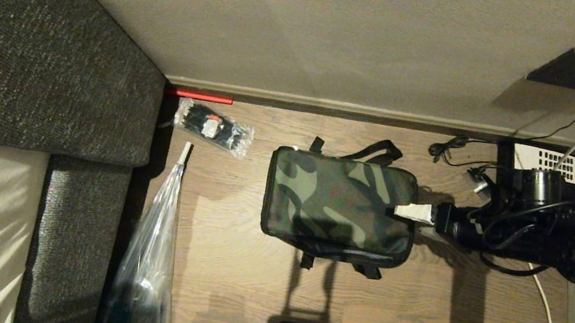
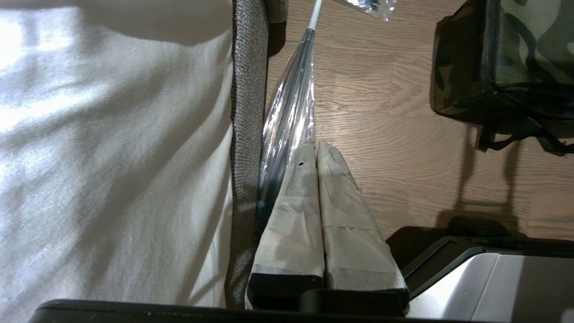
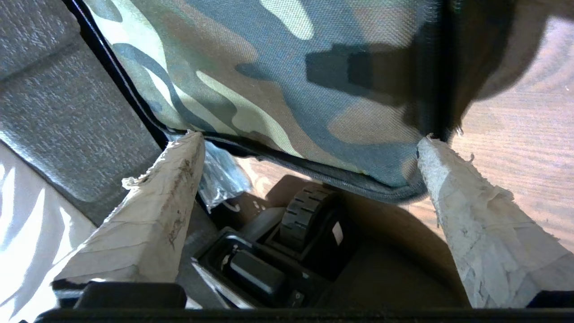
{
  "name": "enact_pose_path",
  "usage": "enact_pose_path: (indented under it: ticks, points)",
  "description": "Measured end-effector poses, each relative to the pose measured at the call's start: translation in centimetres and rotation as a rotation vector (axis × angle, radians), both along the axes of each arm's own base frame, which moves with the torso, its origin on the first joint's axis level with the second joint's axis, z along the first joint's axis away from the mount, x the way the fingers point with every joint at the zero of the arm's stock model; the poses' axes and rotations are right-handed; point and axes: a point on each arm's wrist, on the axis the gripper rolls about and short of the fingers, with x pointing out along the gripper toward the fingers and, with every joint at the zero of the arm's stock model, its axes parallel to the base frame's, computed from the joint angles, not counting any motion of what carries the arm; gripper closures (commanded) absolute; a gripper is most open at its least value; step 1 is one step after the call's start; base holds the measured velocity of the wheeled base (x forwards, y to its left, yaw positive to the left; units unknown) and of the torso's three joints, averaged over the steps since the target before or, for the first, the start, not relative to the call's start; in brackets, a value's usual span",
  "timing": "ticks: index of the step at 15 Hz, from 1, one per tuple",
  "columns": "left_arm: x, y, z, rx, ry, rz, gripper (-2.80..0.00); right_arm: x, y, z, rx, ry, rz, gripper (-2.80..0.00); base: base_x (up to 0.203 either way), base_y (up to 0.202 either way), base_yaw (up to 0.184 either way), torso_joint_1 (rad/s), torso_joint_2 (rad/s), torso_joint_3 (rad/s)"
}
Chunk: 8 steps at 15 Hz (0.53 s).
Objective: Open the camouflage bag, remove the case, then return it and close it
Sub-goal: Open the top of the storage box
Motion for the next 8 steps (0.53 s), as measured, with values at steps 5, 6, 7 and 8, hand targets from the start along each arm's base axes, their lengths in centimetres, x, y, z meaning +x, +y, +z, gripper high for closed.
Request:
enact_pose_path:
  ticks: [5,6,7,8]
  points:
    - [0.0,0.0,0.0,0.000,0.000,0.000,0.00,2.1,0.6,-1.4,-0.047,-0.004,-0.040,-2.80,0.000,0.000,0.000,0.000,0.00,0.000]
    - [0.0,0.0,0.0,0.000,0.000,-0.001,0.00,2.2,0.6,-1.7,-0.051,0.000,-0.037,-2.80,0.000,0.000,0.000,0.000,0.00,0.000]
    - [0.0,0.0,0.0,0.000,0.000,-0.001,0.00,2.3,0.7,-2.0,-0.054,0.007,-0.035,-2.80,0.000,0.000,0.000,0.000,0.00,0.000]
    - [0.0,0.0,0.0,0.000,0.000,-0.001,0.00,2.4,0.8,-2.2,-0.053,0.014,-0.033,-2.80,0.000,0.000,0.000,0.000,0.00,0.000]
